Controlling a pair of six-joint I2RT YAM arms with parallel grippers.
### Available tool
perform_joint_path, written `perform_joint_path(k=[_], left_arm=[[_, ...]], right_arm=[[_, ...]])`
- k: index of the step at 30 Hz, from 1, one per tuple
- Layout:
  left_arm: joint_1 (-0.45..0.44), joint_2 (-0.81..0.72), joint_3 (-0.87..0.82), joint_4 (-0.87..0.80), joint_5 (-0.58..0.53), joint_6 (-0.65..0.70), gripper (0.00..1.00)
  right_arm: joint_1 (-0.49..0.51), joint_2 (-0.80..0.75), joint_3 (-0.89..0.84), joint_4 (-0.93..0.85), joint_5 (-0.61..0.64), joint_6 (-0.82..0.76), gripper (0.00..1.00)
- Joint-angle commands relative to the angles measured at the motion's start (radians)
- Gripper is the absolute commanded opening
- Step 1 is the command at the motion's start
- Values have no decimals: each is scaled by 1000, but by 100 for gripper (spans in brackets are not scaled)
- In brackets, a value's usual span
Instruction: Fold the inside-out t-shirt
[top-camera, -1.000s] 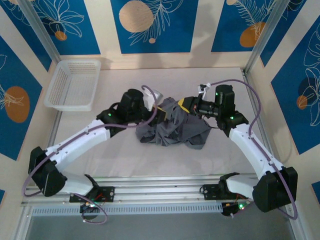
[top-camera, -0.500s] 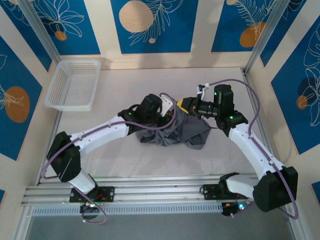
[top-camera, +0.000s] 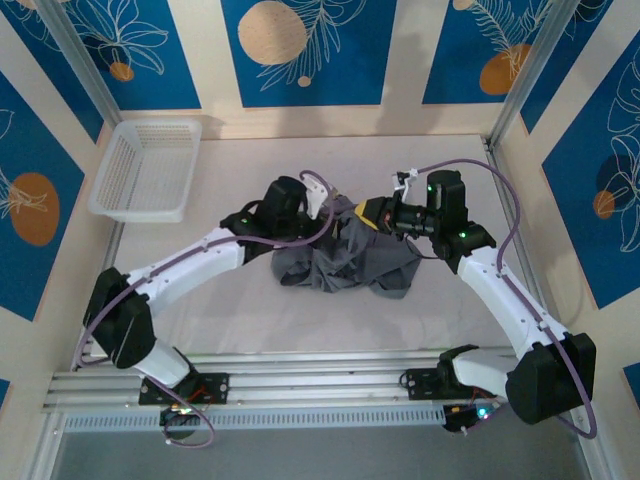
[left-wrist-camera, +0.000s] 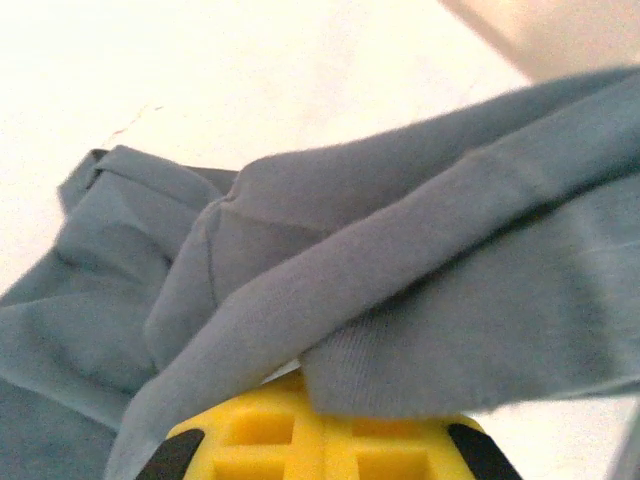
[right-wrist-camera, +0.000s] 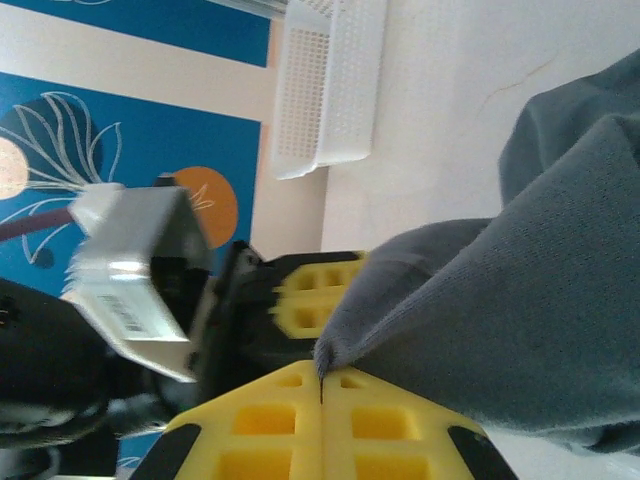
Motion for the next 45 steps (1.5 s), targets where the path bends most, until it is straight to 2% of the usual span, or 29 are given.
perform_joint_path(k=[1,3,6,9,11,13,18,21,23,25,28,32,37,41,45], left_arm=[[52,-61,-6,113,253,-144,0],[67,-63,19,103,310,-189,0],[70,-62,39,50,326,-185,0],[73,-54,23,43,330,-186,0],[71,-45,21,41,337,-193,0],[73,-42,16,49,343,-200,0],[71,-50,19,47,331,-199,0],[73,-49,26,30,329,-195,0],[71,-50,29,24,326,-195,0],[71,-52,28,19,324,-196,0],[72,-56,20,26,314,-207,0],[72,-62,11,25,310,-213,0],[72,-63,11,10,302,-204,0],[72,-53,17,12,306,-204,0],[72,-37,34,11,314,-204,0]], right_arm=[[-39,18,-12,-113,82,-144,5],[-82,51,-17,-152,44,-234,13],[-113,56,53,-240,-37,-300,24],[-102,-26,41,-221,33,-326,36],[-69,-101,-15,-159,130,-356,42],[8,-177,-89,-80,269,-441,44],[294,-297,-292,251,667,-880,60],[391,-257,-347,415,783,-1157,62],[446,-191,-340,485,912,-1301,62],[478,-117,-328,570,1027,-1408,63],[481,-34,-330,720,1135,-1506,64],[463,-3,-325,731,1142,-1530,62],[450,-96,-333,594,1086,-1446,49],[394,-163,-326,418,971,-1331,45],[355,-152,-310,328,879,-1272,39]])
